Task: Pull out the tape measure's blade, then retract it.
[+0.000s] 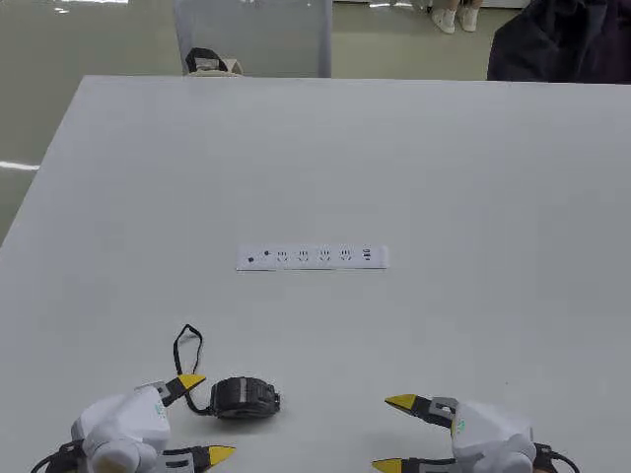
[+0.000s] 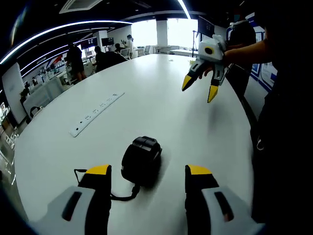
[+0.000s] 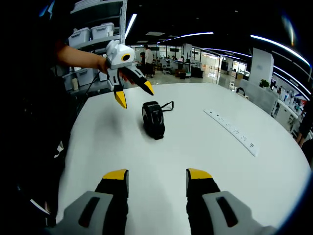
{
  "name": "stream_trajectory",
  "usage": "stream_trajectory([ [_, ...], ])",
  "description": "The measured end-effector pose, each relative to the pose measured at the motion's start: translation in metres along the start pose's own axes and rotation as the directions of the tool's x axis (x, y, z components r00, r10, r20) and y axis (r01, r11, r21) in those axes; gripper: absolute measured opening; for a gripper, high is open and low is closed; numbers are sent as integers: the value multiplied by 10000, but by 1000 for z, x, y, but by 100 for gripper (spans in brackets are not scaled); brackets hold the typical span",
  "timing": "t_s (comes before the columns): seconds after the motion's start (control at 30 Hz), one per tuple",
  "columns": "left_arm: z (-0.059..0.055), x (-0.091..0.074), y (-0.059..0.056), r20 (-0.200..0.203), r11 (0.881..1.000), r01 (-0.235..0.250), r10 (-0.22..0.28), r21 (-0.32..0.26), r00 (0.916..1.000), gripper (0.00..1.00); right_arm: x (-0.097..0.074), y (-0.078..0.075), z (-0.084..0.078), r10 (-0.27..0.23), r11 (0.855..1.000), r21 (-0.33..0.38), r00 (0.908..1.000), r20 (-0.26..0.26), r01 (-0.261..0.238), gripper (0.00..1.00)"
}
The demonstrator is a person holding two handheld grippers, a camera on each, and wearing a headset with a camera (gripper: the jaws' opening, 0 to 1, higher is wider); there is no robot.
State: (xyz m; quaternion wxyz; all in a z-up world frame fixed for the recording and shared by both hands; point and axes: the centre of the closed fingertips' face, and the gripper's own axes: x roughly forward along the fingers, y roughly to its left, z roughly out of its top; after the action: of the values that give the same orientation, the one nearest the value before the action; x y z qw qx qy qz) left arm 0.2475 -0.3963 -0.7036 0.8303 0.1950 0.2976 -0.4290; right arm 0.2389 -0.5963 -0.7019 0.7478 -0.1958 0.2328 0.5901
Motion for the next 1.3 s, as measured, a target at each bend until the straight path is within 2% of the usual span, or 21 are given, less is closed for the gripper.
stream_trajectory([
  [0.37,0,16,7,-478,9949,677,-642,748,9968,58,18,-9,-2,476,9986,-222,9988,-88,-478,43],
  [0.47,1,18,11,-742,9910,822,-746,1055,9944,57,23,-13,-2,571,9981,-247,9984,-57,-572,42],
  [0.6,5,21,17,-774,9877,947,-855,1242,9933,56,29,-16,-1,672,9973,-284,9977,-59,-673,41],
  [0.8,7,29,18,-958,9764,1404,-1258,1643,9874,52,42,-20,2,831,9960,-342,9965,28,-830,38],
  [0.93,3,35,16,-1199,9675,1743,-1540,1833,9808,50,52,-20,5,1018,9936,-497,9948,50,-1014,36],
  [1.07,-3,41,11,-1472,9553,2188,-1916,1989,9704,48,62,-20,8,1220,9902,-691,9925,26,-1215,34],
  [1.2,-12,44,12,-1825,9450,2436,-2057,2181,9614,47,73,-20,12,1418,9866,-821,9899,54,-1409,33],
  [1.3,-16,46,15,-1935,9427,2515,-2106,2194,9582,46,80,-18,14,1599,9828,-936,9871,11,-1591,32],
])
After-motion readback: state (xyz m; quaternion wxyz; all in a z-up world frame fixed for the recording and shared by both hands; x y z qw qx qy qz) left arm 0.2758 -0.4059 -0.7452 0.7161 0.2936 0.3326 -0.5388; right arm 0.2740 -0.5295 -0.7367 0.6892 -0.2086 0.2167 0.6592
